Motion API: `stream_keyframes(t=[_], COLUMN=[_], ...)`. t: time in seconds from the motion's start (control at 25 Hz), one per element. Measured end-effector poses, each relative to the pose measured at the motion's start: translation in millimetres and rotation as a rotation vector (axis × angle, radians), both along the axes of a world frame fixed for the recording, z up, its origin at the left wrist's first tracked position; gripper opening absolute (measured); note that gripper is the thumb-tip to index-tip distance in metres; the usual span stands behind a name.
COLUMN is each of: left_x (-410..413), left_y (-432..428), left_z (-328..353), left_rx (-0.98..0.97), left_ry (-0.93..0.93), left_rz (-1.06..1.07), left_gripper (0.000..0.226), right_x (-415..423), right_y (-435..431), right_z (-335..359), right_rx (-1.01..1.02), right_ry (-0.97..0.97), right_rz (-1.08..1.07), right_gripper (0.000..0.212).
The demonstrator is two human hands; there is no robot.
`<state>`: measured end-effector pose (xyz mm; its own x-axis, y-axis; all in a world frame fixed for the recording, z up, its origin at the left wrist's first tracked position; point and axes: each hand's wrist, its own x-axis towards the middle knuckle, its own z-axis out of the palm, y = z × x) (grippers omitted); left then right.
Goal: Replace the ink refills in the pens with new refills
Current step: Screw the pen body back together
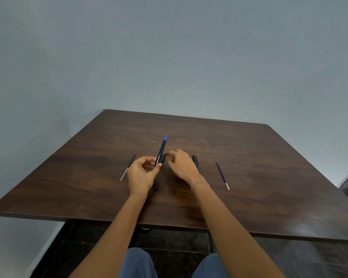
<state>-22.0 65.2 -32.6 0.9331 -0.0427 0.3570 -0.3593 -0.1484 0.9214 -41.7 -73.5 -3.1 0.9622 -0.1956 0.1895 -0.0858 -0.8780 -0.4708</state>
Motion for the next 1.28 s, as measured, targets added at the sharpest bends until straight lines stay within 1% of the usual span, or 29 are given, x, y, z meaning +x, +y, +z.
stream_keyframes(t=[0.08,0.16,0.24,0.44,0.6,0.68,0.72,0.8,0.88,0.92,1.0,1.04,1.12,1.2,1.28], left_x=[2,4,4,2,2,2,2,1,1,1,0,0,-1,-1,-1], left_y=[0,-1,-1,1,1,-1,-1,0,-1,-1,-1,-1,-1,-1,-2], left_z=[-2,-3,-3,-3,-2,-1,-1,-1,-2,-1,0,1,0,-1,0], left_rx=[-0.013,-0.042,-0.060,-0.052,-0.061,-0.068,-0.074,-0.071,-0.067,-0.066,-0.047,-0.030,-0.007,0.011,0.031], left_ry=[0.009,0.023,0.023,0.032,0.046,0.041,0.038,0.038,0.034,0.031,0.025,0.021,0.013,0.010,0.004], left_rz=[0.009,0.033,0.044,0.033,0.044,0.041,0.039,0.039,0.028,0.025,0.021,0.018,0.011,0.004,0.001], left_gripper=[0.019,0.019,0.020,0.023,0.019,0.018,0.018,0.017,0.016,0.015,0.016,0.016,0.018,0.018,0.018], right_x=[3,4,4,3,-1,-6,-10,-18,-30,-37,-49,-54,-61,-65,-66], right_y=[6,12,17,23,13,3,-4,-18,-34,-41,-51,-54,-58,-59,-59], right_z=[-2,-3,-4,-3,2,5,6,7,8,7,4,3,-2,-5,-6], right_rx=[-0.178,-0.259,-0.296,-0.262,-0.159,-0.034,0.090,0.480,0.887,1.051,1.310,1.401,1.494,1.530,1.504], right_ry=[0.032,0.017,-0.008,-0.044,0.008,0.017,-0.010,-0.132,-0.320,-0.407,-0.529,-0.572,-0.637,-0.711,-0.770], right_rz=[0.031,0.037,0.030,-0.061,-0.123,-0.153,-0.179,-0.256,-0.333,-0.345,-0.340,-0.336,-0.336,-0.301,-0.246], right_gripper=[0.034,0.031,0.030,0.027,0.015,0.010,0.009,0.011,0.016,0.020,0.024,0.028,0.037,0.043,0.042])
